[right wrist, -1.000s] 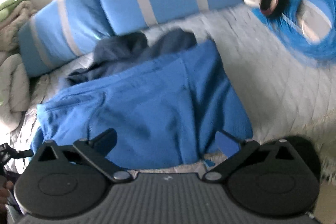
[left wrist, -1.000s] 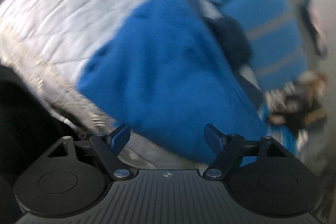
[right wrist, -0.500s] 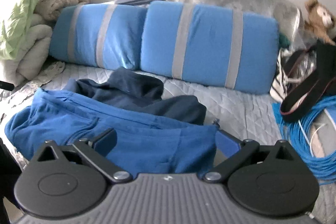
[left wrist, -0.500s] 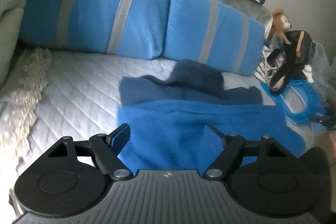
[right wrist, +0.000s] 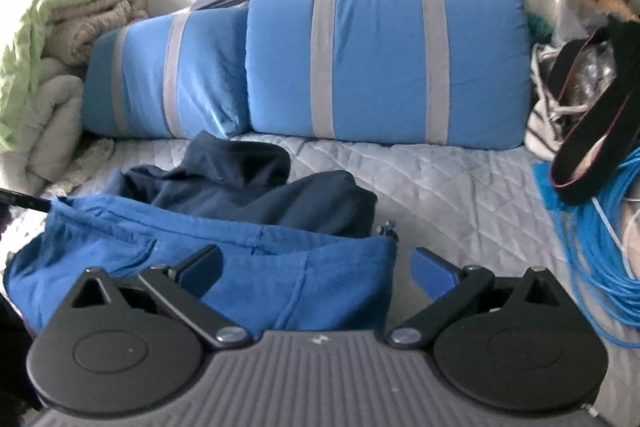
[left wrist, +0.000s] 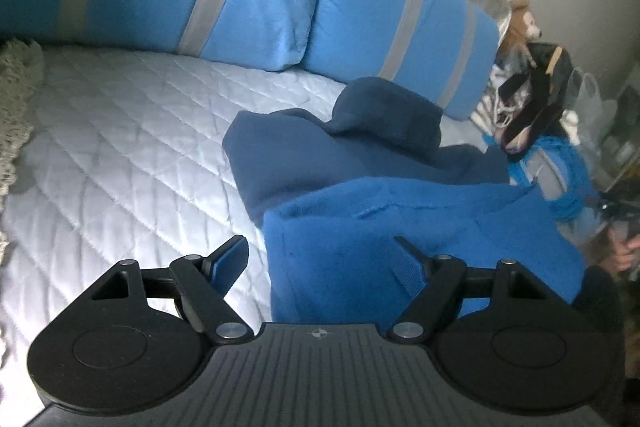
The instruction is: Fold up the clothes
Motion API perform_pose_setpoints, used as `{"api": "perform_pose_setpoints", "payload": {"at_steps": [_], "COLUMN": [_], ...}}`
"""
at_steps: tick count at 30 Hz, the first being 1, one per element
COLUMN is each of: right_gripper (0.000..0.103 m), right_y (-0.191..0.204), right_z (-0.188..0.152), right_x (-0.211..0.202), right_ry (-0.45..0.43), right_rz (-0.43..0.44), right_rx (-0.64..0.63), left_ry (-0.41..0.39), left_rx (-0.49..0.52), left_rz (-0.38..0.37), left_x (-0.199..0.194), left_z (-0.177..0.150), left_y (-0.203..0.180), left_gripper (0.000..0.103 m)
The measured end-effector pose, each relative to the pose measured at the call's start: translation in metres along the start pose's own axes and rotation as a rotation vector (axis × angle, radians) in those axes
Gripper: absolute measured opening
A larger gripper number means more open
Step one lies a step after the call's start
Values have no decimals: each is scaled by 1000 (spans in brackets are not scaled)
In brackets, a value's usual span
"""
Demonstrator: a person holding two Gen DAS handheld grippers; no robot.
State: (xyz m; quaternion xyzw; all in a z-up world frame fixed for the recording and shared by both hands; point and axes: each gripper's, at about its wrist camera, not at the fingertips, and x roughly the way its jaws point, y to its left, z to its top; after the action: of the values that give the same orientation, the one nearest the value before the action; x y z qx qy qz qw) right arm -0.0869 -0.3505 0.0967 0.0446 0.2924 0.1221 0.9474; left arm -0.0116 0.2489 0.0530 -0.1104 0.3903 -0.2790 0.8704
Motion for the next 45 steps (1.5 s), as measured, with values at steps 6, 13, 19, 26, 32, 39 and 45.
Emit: {"api": "perform_pose_setpoints", "payload": {"at_steps": [6, 13, 19, 26, 32, 39, 45], "right_gripper": [103, 102, 96, 75, 14, 12, 12], "right_y": [-29, -73, -107, -134, -111, -91, -80], "right_z": [12, 11, 2, -17, -16, 23, 65], "right_x": [17, 39, 63, 96, 95, 51, 35], "right_ry": [11, 29, 59, 129, 141, -1, -103], "right_rz": [64, 68, 178, 370, 381, 368, 328], "right_rx": [33, 143, 271, 378, 281, 210, 154], "left_ry": [-2, -38, -48, -59, -103, -213, -301], "left_rx": [-10, -22, -34, -39, -25, 3, 4], "left_rz": [-83, -105, -80, -54, -22, -25, 16], "left_x": [16, 19, 24, 25, 14, -26, -41], "left_z": [0, -2, -4, -4, 0, 16, 44], "left_y": [17, 25, 27, 27, 16, -5, -13], "left_gripper": [47, 24, 23, 22, 18, 17, 17]}}
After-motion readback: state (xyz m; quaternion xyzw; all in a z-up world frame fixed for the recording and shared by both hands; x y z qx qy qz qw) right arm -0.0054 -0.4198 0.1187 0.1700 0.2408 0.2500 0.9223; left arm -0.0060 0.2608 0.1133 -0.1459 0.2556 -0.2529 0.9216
